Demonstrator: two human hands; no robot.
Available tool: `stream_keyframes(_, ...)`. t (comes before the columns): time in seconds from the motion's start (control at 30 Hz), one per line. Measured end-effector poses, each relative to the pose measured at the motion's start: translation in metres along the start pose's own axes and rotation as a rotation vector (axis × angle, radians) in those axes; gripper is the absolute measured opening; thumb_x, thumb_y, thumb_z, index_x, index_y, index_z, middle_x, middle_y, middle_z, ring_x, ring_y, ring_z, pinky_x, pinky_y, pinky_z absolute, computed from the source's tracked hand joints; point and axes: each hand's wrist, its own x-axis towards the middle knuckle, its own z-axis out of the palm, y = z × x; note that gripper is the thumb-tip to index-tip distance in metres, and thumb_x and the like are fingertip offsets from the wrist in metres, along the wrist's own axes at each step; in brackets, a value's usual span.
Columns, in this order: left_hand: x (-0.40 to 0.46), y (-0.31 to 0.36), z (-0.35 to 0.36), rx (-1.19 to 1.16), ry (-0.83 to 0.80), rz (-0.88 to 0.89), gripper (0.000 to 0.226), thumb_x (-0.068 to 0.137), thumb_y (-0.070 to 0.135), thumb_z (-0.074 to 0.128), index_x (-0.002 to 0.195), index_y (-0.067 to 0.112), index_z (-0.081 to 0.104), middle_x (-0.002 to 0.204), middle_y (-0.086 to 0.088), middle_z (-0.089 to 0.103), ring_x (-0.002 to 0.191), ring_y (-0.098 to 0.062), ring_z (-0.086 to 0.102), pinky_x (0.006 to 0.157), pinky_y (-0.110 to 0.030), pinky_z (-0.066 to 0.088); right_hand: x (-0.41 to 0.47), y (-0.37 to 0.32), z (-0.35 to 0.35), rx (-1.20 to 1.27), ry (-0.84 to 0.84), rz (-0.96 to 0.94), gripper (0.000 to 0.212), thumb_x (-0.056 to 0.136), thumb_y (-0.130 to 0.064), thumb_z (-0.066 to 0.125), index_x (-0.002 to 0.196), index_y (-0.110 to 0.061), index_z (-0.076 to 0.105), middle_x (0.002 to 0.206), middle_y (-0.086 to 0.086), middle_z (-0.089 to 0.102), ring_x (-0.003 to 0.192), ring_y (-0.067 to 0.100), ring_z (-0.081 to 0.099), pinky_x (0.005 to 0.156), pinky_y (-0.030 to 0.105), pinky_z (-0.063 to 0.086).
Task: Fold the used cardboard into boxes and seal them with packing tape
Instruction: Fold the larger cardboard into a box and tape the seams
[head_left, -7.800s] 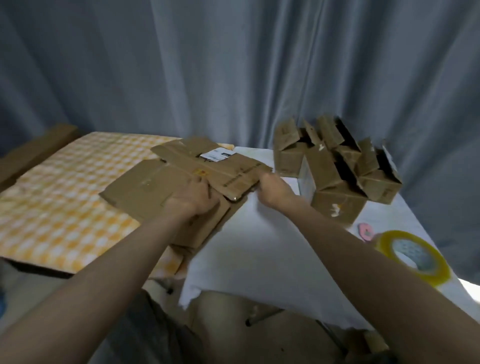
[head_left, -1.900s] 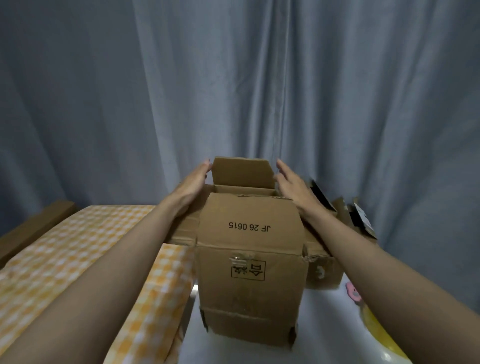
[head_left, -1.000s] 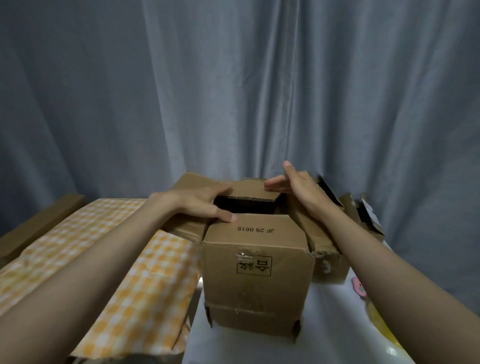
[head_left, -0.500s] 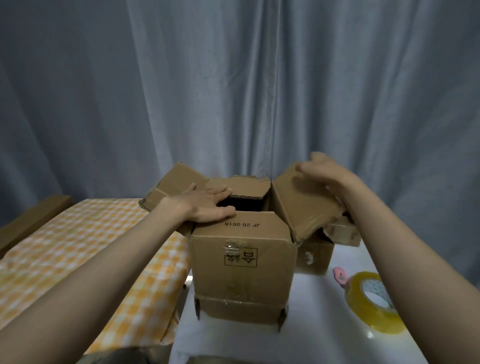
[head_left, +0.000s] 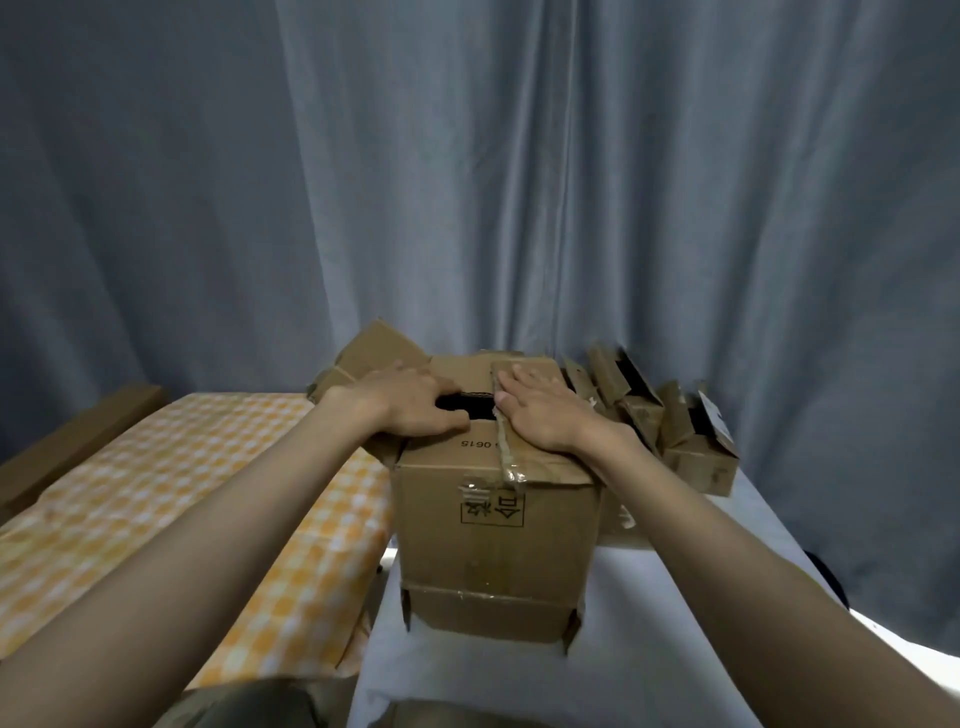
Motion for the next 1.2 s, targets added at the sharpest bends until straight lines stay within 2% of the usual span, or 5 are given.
stream_keyframes(0.2,-0.027,-0.047,-0.049,-0.142,0.287,-0.455,0.072,0.096,0.064,0.04,0.131,0.004,0.057,0.142,-0.02,0.053,0.128,-0.038,0.051,0.097,-0.039,0.043,0.001,0.0,0.001,0.013,0.02,-0.012,0.058,0.108,-0.041,0.016,0.159,-0.014,0.013,0.167,0.006,0.005,0.154,0.02,0.004,0.124,0.041,0.003)
stream_keyframes(0.43,-0.018,-0.009,-0.051,-0.986,0.358,-0.166,0.042,0.104,0.034,0.038,0.114,0.004,0.066,0.098,-0.014,0.076,0.085,-0.028,0.073,0.079,-0.033,0.059,0.0,-0.002,0.006,0.065,0.056,-0.024,0.059,0.107,-0.043,0.023,0.157,-0.012,0.02,0.167,0.006,0.011,0.154,0.019,0.009,0.124,0.04,0.006)
stream_keyframes(0.57,-0.004,0.013,-0.017,-0.626,0.243,0.028,0.038,0.104,0.03,0.048,0.134,0.011,0.062,0.131,-0.01,0.062,0.127,-0.025,0.053,0.103,-0.025,0.036,0.0,0.0,-0.002,0.126,0.029,-0.026,0.061,0.107,-0.046,0.026,0.159,-0.016,0.016,0.167,0.001,0.007,0.154,0.016,0.004,0.122,0.034,0.001)
stream_keyframes(0.7,0.002,0.022,0.018,-0.491,0.068,0.06,0.062,0.107,0.045,0.028,0.159,0.018,0.01,0.167,0.002,0.005,0.153,-0.01,0.001,0.121,-0.026,-0.001,-0.002,0.009,0.0,0.084,-0.025,-0.044,0.066,0.104,-0.056,0.023,0.16,-0.023,0.01,0.167,-0.006,0.0,0.153,0.011,-0.003,0.123,0.038,-0.005)
stream_keyframes(1.2,0.01,0.022,0.037,-0.57,0.153,-0.064,0.079,0.096,0.065,0.04,0.16,0.025,0.013,0.166,0.012,-0.001,0.153,-0.015,-0.007,0.122,-0.036,-0.002,0.015,0.023,0.008,0.171,0.077,0.034,0.067,0.102,-0.058,0.029,0.159,-0.024,0.018,0.167,-0.008,0.007,0.153,0.01,0.003,0.124,0.049,0.01)
